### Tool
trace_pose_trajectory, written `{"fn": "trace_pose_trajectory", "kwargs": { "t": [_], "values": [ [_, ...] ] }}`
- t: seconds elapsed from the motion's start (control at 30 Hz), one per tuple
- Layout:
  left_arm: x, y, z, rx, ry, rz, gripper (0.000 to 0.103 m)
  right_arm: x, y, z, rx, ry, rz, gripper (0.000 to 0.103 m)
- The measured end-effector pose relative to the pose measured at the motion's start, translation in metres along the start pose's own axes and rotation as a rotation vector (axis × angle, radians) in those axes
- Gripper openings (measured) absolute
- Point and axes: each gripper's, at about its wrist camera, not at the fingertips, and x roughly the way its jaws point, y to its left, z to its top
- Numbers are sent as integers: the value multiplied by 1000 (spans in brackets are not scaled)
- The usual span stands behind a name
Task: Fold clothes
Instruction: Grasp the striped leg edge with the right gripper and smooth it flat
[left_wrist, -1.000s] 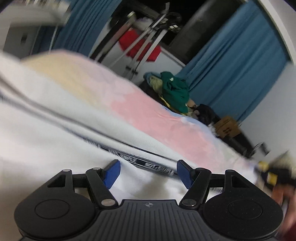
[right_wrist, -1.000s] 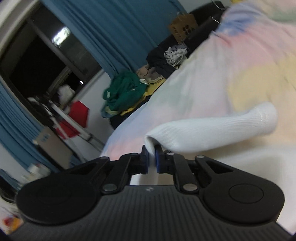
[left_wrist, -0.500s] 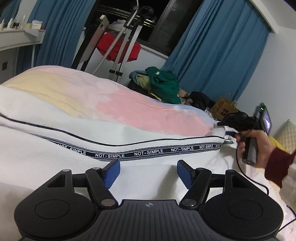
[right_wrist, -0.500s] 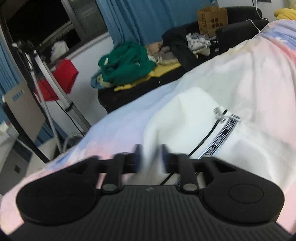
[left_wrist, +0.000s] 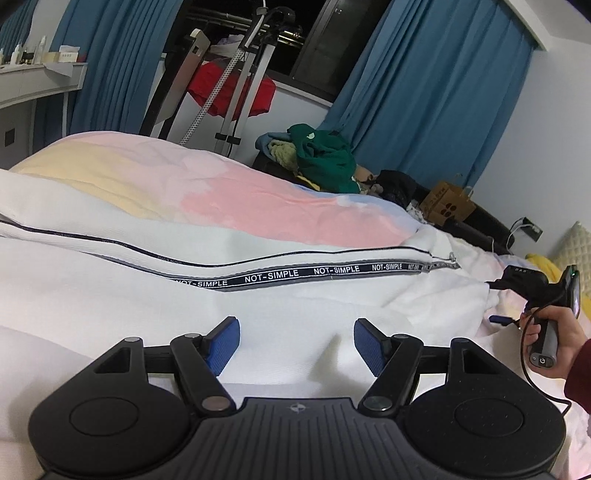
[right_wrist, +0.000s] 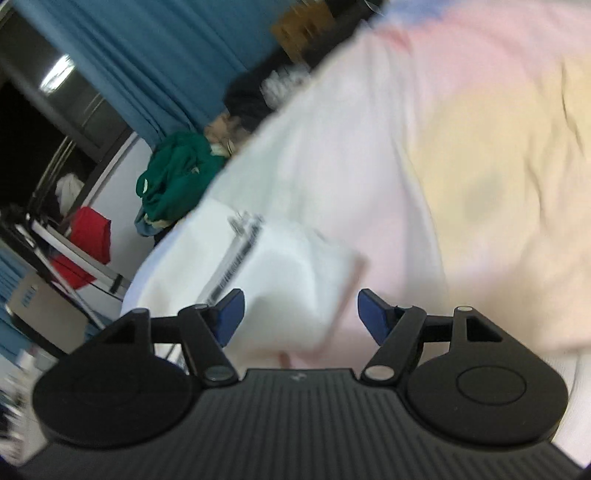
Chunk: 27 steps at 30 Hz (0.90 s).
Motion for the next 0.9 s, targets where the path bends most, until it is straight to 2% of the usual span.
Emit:
{"fn": "trace_pose_trajectory", "kwargs": {
  "t": [0.07,0.13,0.2,0.27,0.33,0.43,0.5,0.57,0.63,0.73,0.8,0.87,0.9],
  "values": [
    [2,0,-1,9,1,7,71,6,-14,-5,53,38,16,69],
    [5,0,-2,17,7,14,71,12,-10,-8,61,14,34,66],
    [9,1,-3,24,11,21,71,17,-4,-9,72,-8,38,48],
    [11,2,-4,31,8,23,71,18,5,-9,21,-44,-6,11],
    [12,3,-5,33,5,21,72,12,13,-11,-63,-92,-33,9],
    [11,5,-4,21,9,19,72,-8,9,-13,-63,-170,-39,8],
    [9,5,-3,18,9,17,72,-32,-7,-11,22,-220,-18,8],
    [7,4,-2,17,10,11,72,-54,-27,-10,74,-265,-33,8],
    [6,3,-1,13,13,3,72,-61,-49,-12,80,-246,-83,8],
    [6,0,-3,38,15,5,72,-51,-75,-20,88,-160,-88,10],
    [7,-3,-4,67,18,16,72,-53,-75,-22,68,-149,-87,13],
    [8,-4,-5,85,21,20,72,-62,-64,-23,18,-140,-127,29],
    [8,-4,-6,91,23,22,72,-72,-57,-26,-1,-134,-125,33]
  ]
}}
